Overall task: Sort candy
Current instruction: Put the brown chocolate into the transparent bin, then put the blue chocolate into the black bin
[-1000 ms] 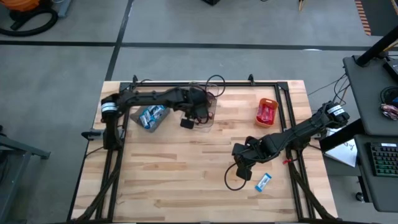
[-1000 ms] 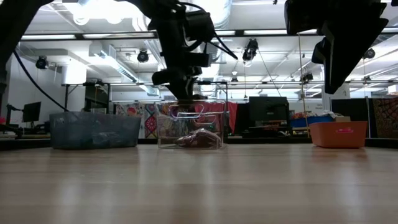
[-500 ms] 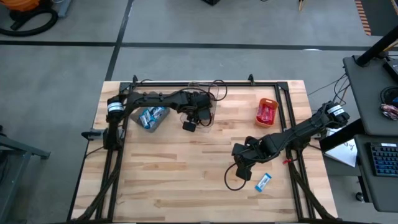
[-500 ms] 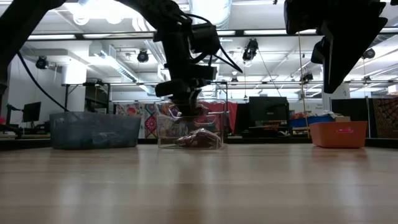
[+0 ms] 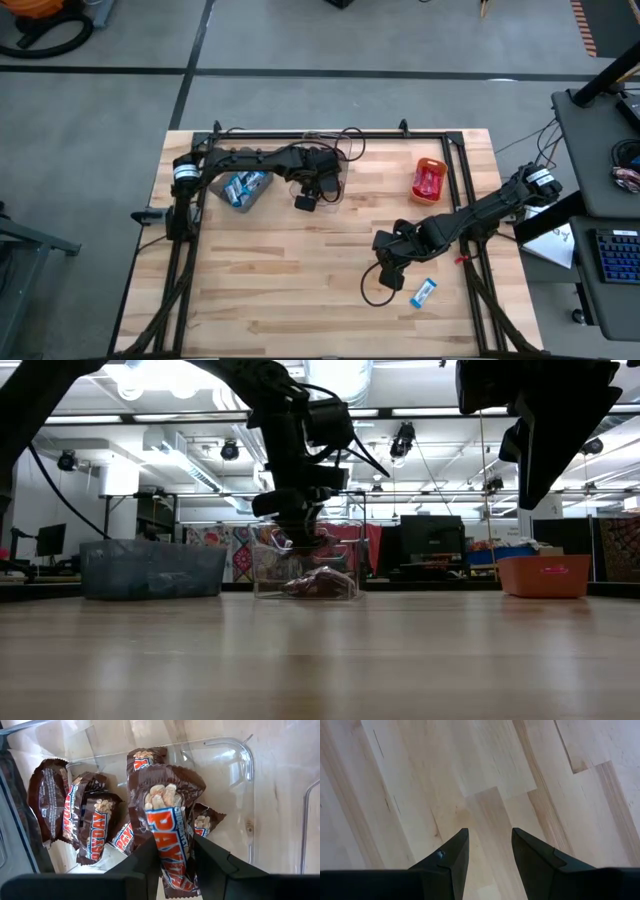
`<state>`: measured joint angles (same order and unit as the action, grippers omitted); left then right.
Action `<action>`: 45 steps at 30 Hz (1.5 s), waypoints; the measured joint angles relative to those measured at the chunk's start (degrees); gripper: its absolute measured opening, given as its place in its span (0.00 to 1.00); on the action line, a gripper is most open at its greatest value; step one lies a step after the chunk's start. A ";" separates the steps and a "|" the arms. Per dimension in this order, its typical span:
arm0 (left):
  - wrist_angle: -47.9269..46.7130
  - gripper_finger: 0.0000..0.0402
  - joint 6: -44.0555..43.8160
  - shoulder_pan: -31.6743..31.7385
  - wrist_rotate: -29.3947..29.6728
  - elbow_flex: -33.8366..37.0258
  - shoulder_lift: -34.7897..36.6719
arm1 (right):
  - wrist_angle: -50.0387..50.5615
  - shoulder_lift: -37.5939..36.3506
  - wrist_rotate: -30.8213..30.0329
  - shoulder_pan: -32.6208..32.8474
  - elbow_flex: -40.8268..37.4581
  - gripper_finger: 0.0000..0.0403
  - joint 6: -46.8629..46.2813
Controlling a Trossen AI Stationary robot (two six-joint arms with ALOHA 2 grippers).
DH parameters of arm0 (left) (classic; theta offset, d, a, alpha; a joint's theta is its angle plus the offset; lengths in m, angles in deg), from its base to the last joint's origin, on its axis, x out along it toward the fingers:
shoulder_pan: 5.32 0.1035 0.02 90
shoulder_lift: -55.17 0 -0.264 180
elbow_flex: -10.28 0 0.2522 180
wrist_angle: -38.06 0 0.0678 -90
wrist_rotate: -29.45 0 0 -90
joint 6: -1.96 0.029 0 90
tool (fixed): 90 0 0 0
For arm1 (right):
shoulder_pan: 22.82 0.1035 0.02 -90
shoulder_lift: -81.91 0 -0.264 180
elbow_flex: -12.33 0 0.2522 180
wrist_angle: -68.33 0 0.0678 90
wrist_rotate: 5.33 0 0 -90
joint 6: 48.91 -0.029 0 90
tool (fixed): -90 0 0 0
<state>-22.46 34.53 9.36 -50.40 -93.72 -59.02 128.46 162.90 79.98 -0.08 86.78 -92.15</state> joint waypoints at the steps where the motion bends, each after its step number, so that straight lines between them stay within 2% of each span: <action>1: -0.03 0.23 -0.08 0.00 0.00 0.00 0.00 | 0.00 0.00 0.00 0.00 0.00 0.35 0.00; 10: -0.78 0.33 -1.22 -0.11 0.22 0.00 0.32 | 0.00 0.00 0.01 0.00 0.00 0.35 0.00; 18: -1.18 0.34 -2.36 -0.51 0.22 0.00 2.76 | 0.02 0.00 0.03 0.00 0.00 0.35 -0.07; 24: -1.25 0.34 -9.20 -2.19 -1.59 0.00 6.93 | 0.05 0.00 0.51 0.00 0.00 0.35 -0.34; 36: 1.97 0.25 -15.68 -13.75 -2.03 0.82 14.30 | 0.17 0.00 6.68 1.74 0.00 0.35 -6.70; 45: 12.03 0.23 -21.78 -22.27 -1.65 10.29 21.21 | 0.20 0.00 6.65 5.35 0.00 0.35 -4.19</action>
<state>-10.43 12.74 -12.91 -52.05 -83.43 -37.81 128.66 162.90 86.63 5.27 86.78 -96.35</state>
